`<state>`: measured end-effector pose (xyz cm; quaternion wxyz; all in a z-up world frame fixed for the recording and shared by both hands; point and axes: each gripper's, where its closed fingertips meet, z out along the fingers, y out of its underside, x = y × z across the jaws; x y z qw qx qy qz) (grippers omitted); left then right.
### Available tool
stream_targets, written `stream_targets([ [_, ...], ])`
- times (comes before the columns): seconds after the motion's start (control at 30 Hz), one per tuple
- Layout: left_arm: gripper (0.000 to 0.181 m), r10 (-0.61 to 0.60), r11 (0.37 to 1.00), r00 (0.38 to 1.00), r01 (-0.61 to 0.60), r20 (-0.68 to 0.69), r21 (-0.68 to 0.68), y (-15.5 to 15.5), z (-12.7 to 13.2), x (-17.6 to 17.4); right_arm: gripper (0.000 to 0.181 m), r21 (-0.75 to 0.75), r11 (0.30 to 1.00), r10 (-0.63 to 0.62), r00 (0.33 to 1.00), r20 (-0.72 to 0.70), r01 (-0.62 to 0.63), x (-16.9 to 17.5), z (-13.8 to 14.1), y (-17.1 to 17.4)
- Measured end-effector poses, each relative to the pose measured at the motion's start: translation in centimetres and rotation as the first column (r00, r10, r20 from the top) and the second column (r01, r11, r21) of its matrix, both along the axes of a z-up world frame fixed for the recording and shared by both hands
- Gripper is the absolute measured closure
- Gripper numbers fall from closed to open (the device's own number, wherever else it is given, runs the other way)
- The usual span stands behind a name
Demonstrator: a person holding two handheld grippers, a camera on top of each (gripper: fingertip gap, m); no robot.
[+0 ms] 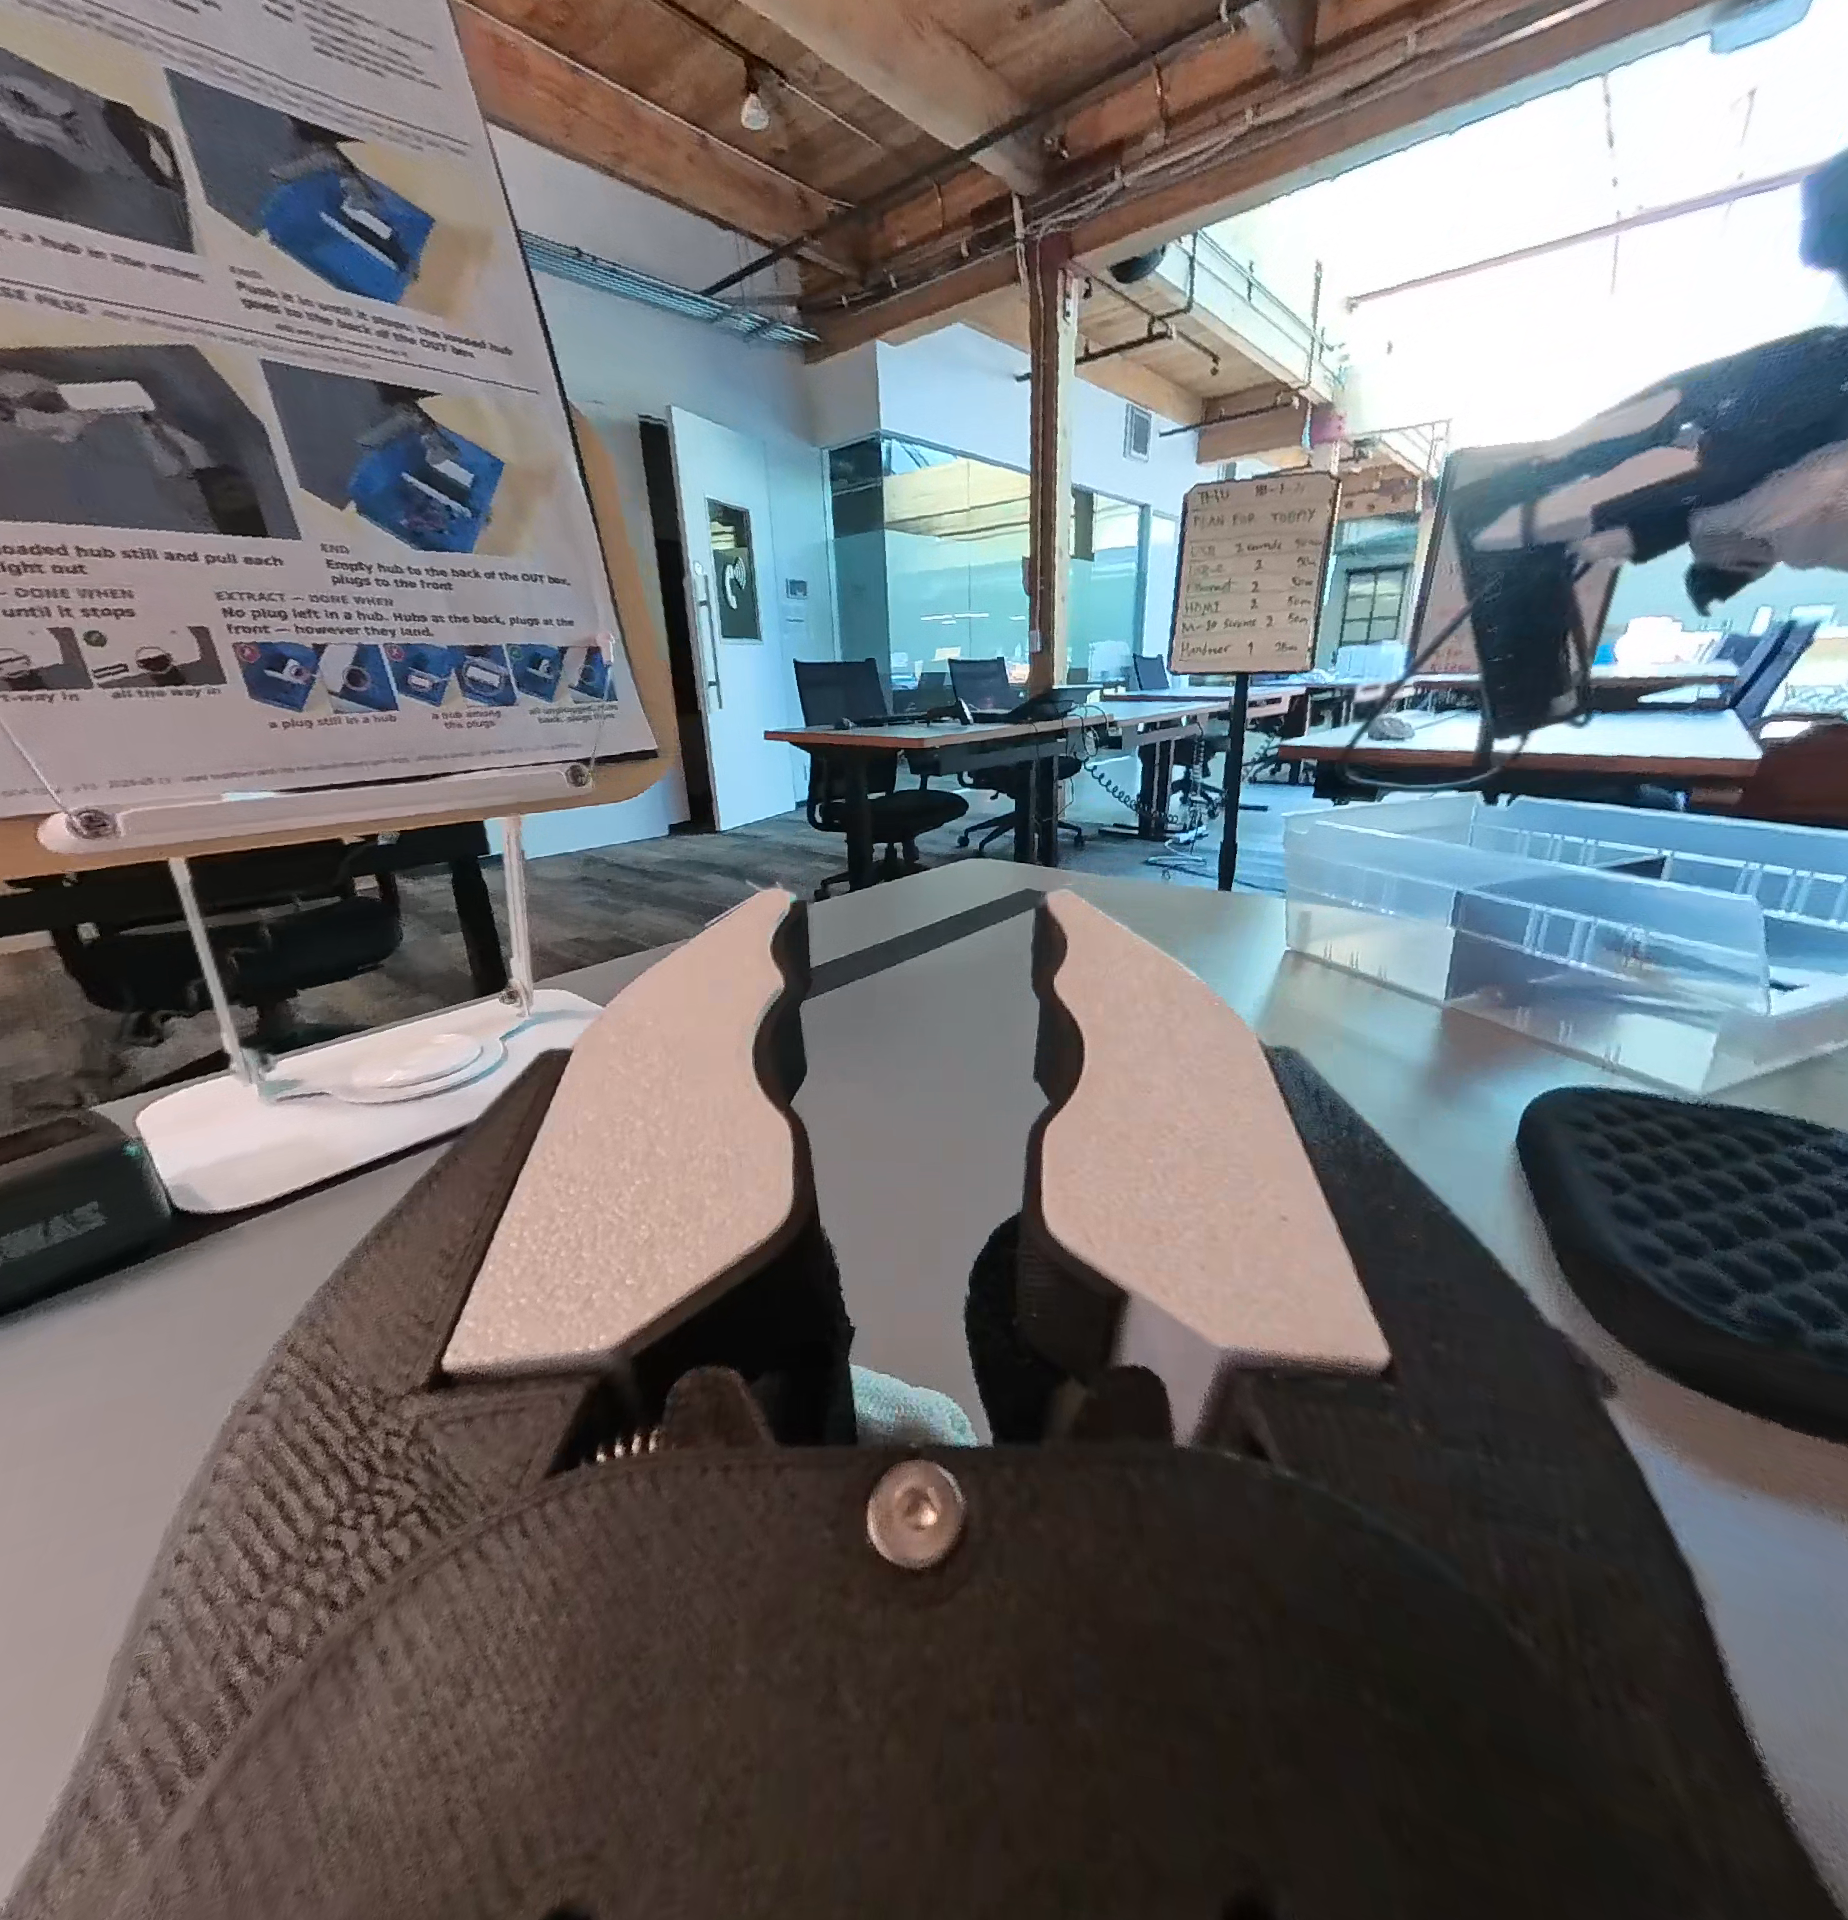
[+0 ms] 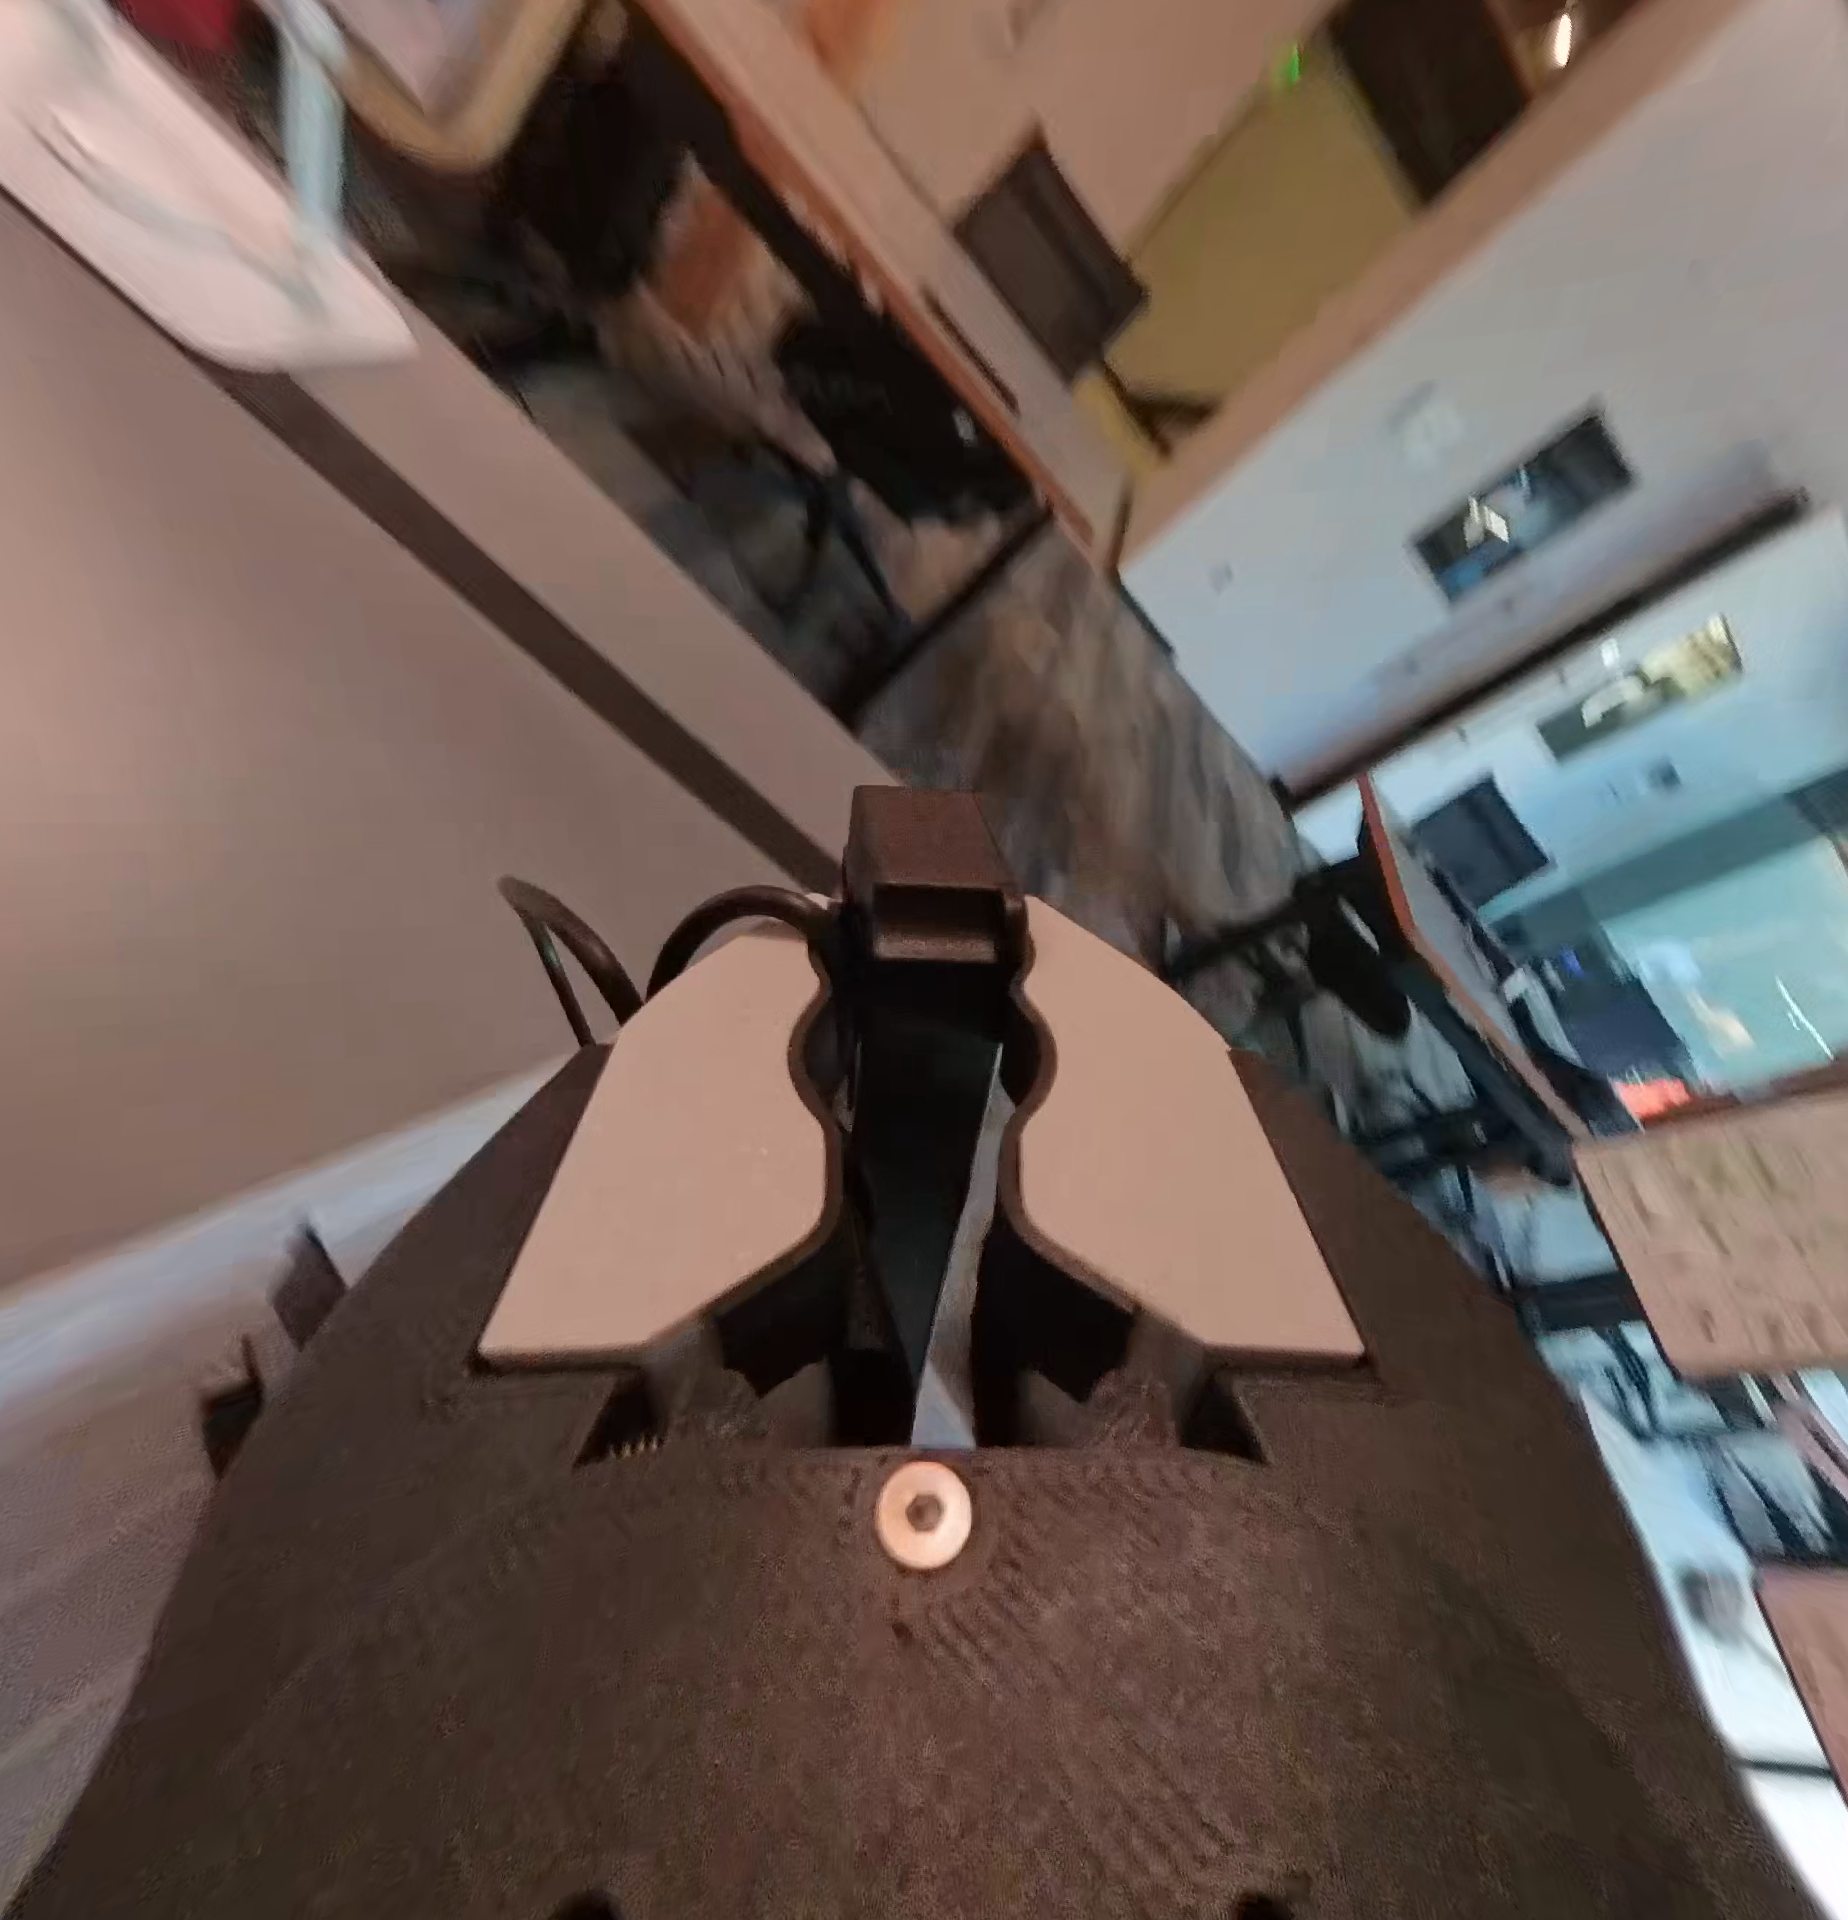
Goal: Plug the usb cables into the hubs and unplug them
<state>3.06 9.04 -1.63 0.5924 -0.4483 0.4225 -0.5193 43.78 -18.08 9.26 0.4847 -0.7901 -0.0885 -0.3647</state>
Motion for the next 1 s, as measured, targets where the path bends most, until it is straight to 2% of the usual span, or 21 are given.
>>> stream_targets([
  [0.07,0.141,0.005,1.000,1.000,-0.005,-0.022,0.031,-0.2,-0.3,0.2,0.154,-0.078,0.992,-0.104,0.995,-0.006,0.104,2.8,-3.1,-1.7],
  [0.17,0.141,0.013,0.997,0.999,-0.010,-0.051,0.076,-0.5,-0.7,0.5,0.153,-0.236,0.952,-0.196,0.981,0.010,0.193,5.2,-8.2,-3.0],
  [0.27,0.141,0.014,0.996,0.998,-0.008,-0.067,0.094,-0.6,-0.9,0.8,0.153,-0.365,0.916,-0.181,0.984,0.000,0.168,5.2,-12.7,-2.1],
  [0.37,0.141,0.013,0.996,0.997,-0.006,-0.073,0.090,-0.6,-1.1,0.8,0.154,-0.472,0.865,-0.183,0.983,0.014,0.168,5.3,-15.6,-0.9],
  [0.47,0.141,0.014,0.996,0.998,-0.009,-0.061,0.085,-0.5,-0.9,0.6,0.153,-0.588,0.801,-0.165,0.986,-0.037,0.112,4.8,-18.2,-0.2],
  [0.63,0.141,0.008,0.997,0.999,-0.005,-0.046,0.075,-0.4,-0.6,0.4,0.154,-0.656,0.754,-0.147,0.978,-0.151,0.012,4.1,-19.5,-0.1],
  [0.7,0.141,0.010,0.997,0.999,-0.006,-0.045,0.079,-0.5,-0.5,0.4,0.142,-0.692,0.721,-0.162,0.972,-0.171,-0.001,4.1,-19.3,-0.6],
  [0.77,0.141,0.012,0.997,0.999,-0.008,-0.045,0.082,-0.5,-0.5,0.3,0.124,-0.749,0.662,-0.185,0.965,-0.184,-0.016,4.0,-18.8,-1.6],
  [0.87,0.141,0.015,0.997,0.999,-0.011,-0.041,0.080,-0.4,-0.4,0.3,0.116,-0.831,0.553,-0.227,0.951,-0.213,-0.054,3.1,-17.8,-3.4],
  [1.0,0.140,0.020,0.996,0.999,-0.017,-0.035,0.083,-0.4,-0.3,0.1,0.106,-0.876,0.478,-0.258,0.942,-0.217,-0.071,2.3,-15.6,-4.5],
])
